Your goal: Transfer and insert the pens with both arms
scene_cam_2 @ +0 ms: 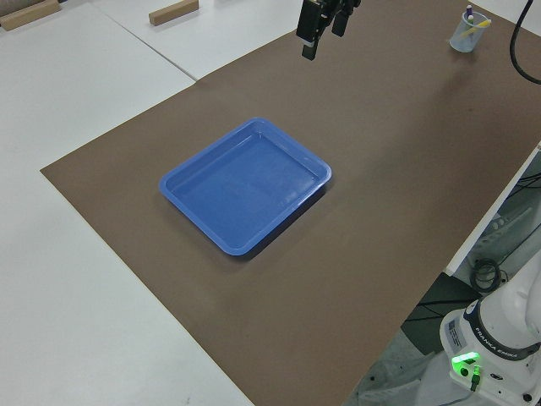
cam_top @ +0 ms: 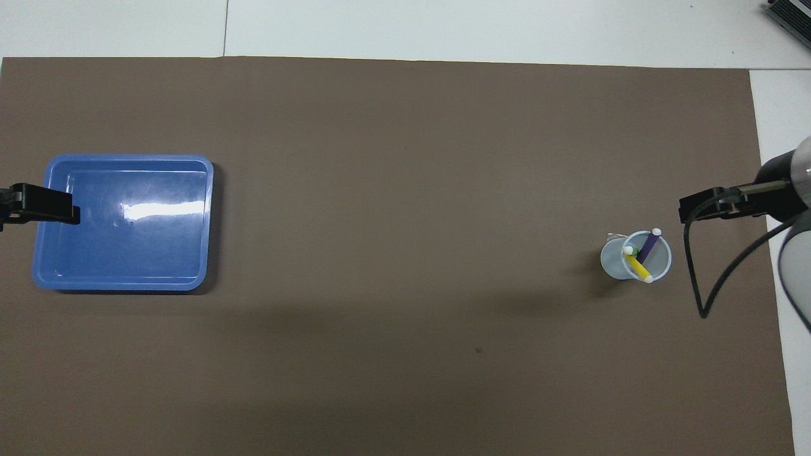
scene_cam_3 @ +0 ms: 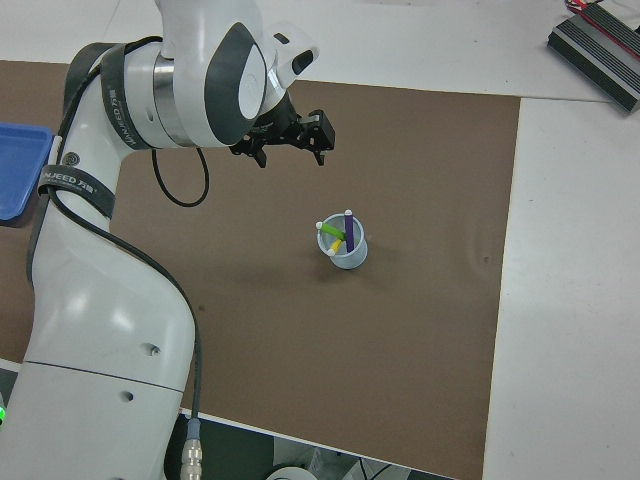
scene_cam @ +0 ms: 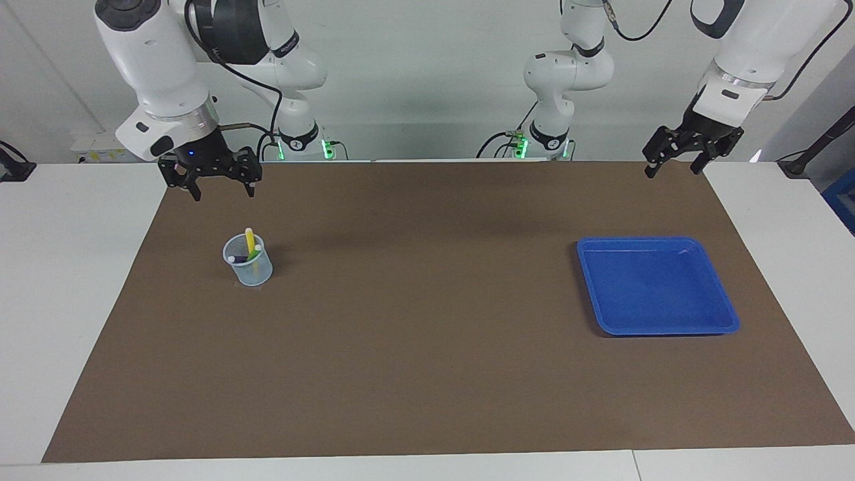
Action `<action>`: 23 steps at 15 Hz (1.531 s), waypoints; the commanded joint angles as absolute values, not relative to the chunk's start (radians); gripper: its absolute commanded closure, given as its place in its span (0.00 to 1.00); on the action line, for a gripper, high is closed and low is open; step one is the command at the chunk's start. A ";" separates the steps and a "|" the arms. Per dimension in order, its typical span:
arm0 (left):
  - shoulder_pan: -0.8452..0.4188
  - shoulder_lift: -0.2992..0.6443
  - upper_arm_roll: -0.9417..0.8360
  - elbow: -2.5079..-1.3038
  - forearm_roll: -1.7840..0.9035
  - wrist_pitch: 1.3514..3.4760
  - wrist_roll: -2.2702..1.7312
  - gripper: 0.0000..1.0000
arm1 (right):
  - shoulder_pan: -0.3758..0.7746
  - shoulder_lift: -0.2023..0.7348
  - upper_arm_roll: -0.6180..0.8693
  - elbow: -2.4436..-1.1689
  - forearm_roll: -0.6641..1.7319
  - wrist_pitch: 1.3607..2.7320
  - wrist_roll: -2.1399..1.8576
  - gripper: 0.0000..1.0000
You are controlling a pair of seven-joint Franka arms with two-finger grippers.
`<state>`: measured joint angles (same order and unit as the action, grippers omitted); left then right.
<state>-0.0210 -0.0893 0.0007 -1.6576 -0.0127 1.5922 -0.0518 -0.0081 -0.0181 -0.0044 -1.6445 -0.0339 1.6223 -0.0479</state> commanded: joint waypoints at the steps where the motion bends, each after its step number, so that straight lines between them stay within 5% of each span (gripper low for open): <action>1: -0.031 -0.114 0.011 -1.687 -0.023 1.603 -0.058 0.00 | -0.014 0.000 -0.018 -1.612 0.006 1.612 -0.028 0.00; 23: -0.018 -0.114 0.002 -1.689 -0.023 1.614 -0.058 0.00 | -0.005 -0.031 -0.021 -1.611 0.020 1.562 -0.014 0.00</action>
<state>-0.0203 -0.0893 0.0008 -1.6578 -0.0128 1.5928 -0.0518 -0.0026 -0.0234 -0.0228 -1.6085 0.0012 1.5684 -0.0384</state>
